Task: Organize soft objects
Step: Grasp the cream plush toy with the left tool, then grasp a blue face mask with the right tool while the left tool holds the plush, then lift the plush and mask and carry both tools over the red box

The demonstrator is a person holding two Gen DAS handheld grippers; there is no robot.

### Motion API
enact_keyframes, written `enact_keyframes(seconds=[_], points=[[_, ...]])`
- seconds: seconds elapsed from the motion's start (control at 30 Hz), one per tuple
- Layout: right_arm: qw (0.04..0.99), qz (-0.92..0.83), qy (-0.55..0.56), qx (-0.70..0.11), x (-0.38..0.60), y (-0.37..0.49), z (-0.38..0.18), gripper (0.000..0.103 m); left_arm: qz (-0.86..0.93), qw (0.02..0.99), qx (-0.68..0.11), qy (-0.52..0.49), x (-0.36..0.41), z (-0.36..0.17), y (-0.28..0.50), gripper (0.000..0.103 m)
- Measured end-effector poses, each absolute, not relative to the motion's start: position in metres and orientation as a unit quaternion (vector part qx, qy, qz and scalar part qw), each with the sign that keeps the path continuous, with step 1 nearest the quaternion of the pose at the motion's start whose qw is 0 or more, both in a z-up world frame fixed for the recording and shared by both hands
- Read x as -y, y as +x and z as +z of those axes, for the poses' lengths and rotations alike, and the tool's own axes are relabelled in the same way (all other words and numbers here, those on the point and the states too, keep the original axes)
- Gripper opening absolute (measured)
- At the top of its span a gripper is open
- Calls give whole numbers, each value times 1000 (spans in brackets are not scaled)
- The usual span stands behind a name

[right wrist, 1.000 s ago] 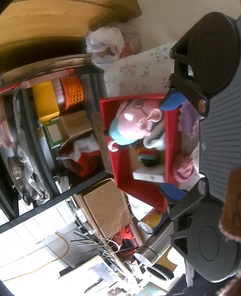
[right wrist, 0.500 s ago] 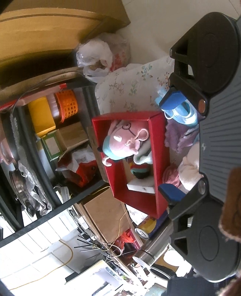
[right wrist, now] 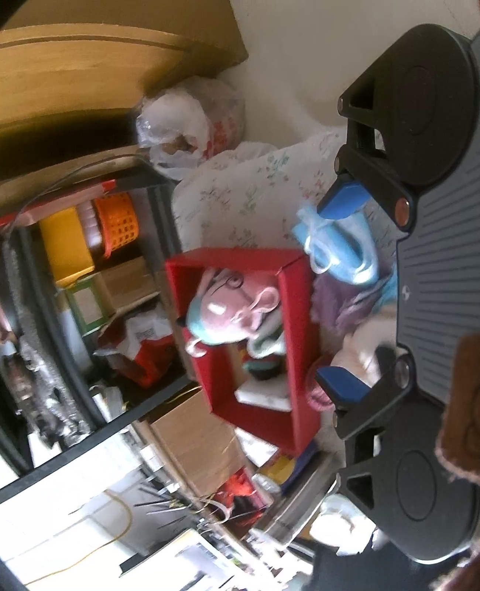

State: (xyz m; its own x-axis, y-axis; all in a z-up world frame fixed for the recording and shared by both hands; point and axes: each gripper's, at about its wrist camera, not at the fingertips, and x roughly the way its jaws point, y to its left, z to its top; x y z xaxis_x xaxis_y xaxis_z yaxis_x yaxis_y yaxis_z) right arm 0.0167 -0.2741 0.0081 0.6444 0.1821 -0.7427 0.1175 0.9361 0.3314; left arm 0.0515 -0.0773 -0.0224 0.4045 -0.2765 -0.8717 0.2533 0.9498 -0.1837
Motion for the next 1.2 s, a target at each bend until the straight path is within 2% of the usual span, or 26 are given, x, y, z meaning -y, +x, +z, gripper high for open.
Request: enact_keyframes(seconds=[0.37,0.57,0.63,0.73,0.8,0.9,1.0,1.03,1.17,1.2], points=[[866,78,116,-481,251,10,-17,59,-153,843,-511,-71,27,3,53,42],[841,102,75,-527,224,13,-48,52,-151,837,-518,-91,13,2,57,43],[836,101,72,-534,218,17,-55,47,-157,837,-516,-92,13,3,56,30],[831,92,61,-546,213,20,-62,28,-167,834,-517,-92,14,4,56,30],[829,87,59,-549,213,20,-64,21,-169,834,-519,-86,15,2,55,30],[829,82,66,-549,217,19,-66,21,-170,827,-529,-79,18,-4,52,31],[828,84,70,-549,218,20,-65,21,-185,821,-537,-63,22,-8,42,38],[829,83,68,-548,218,21,-64,21,-187,820,-538,-60,22,-8,37,47],[833,82,43,-546,214,22,-66,30,-209,810,-545,-50,22,-11,14,61],[834,82,42,-545,214,22,-67,31,-215,809,-545,-42,24,-14,7,69]])
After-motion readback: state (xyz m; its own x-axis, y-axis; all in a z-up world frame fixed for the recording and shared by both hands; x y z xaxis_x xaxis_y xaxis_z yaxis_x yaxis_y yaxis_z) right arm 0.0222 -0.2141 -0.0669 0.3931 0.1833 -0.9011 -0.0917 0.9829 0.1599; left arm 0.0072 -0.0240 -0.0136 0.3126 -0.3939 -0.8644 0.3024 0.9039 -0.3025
